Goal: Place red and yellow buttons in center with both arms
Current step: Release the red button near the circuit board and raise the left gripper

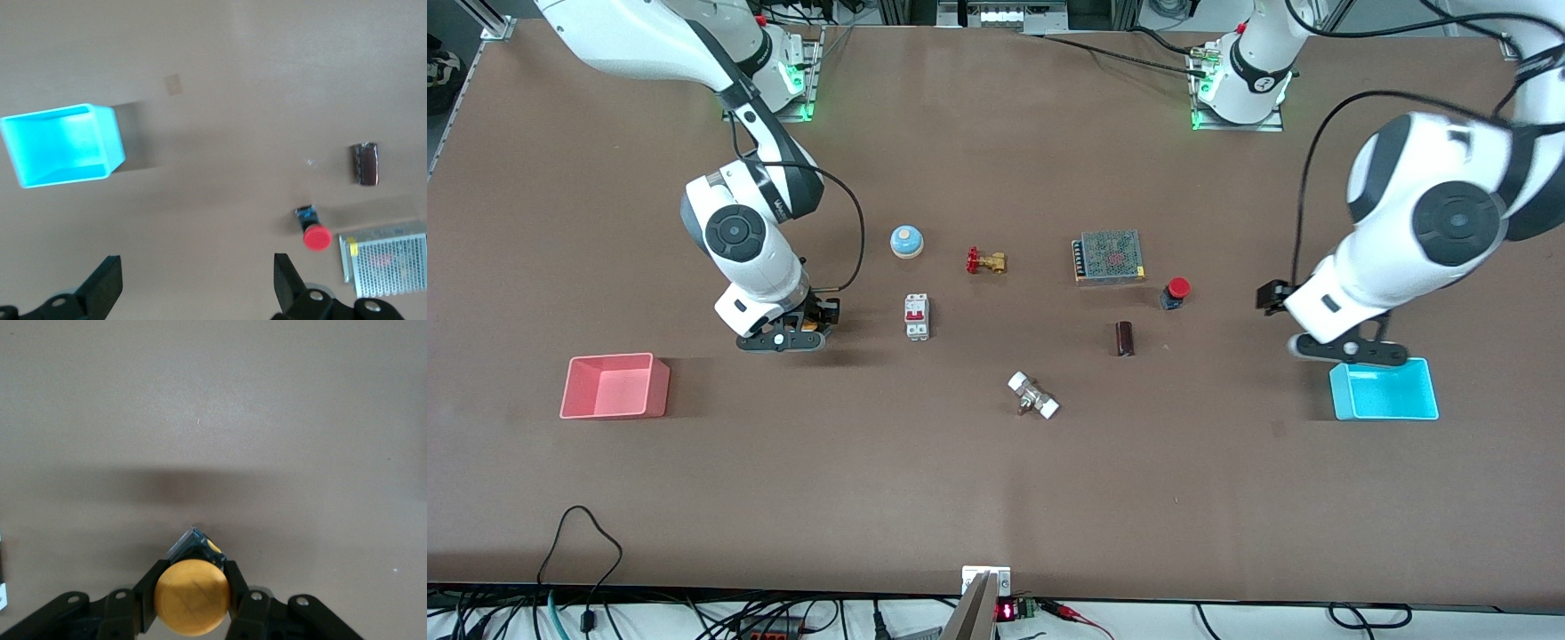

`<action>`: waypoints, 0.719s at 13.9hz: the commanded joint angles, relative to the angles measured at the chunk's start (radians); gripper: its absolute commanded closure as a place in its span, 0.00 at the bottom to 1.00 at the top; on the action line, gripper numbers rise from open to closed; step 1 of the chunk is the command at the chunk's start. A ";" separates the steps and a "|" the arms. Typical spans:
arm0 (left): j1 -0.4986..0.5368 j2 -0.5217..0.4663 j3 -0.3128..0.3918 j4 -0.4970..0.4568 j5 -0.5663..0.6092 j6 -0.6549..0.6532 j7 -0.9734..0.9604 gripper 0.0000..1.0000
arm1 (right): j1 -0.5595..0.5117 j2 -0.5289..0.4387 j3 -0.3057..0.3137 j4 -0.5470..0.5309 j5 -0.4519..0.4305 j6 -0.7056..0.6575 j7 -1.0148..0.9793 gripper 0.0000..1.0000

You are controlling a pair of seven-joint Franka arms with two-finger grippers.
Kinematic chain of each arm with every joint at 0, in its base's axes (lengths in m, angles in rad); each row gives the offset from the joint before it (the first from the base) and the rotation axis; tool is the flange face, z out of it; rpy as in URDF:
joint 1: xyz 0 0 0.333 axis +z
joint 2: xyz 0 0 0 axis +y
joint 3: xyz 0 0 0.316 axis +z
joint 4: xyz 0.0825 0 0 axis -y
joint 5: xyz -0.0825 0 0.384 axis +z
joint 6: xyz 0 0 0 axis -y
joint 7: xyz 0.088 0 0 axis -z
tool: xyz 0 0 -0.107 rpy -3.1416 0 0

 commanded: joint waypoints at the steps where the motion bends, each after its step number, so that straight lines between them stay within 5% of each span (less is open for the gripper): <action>1: 0.001 0.021 -0.001 0.195 0.025 -0.188 0.086 0.00 | 0.011 0.011 -0.005 -0.005 -0.027 0.027 0.041 0.59; 3: 0.024 0.004 0.016 0.215 -0.021 -0.204 0.149 0.00 | 0.019 0.027 -0.005 -0.005 -0.048 0.036 0.049 0.59; 6: -0.126 -0.098 0.259 0.118 -0.135 -0.111 0.148 0.00 | 0.019 0.039 -0.005 -0.005 -0.068 0.040 0.063 0.57; 8: -0.162 -0.242 0.353 -0.024 -0.205 0.013 0.151 0.00 | 0.019 0.044 -0.005 -0.005 -0.069 0.041 0.064 0.39; 10: -0.159 -0.353 0.358 -0.176 -0.207 0.109 0.153 0.00 | 0.017 0.044 -0.005 -0.003 -0.067 0.044 0.063 0.27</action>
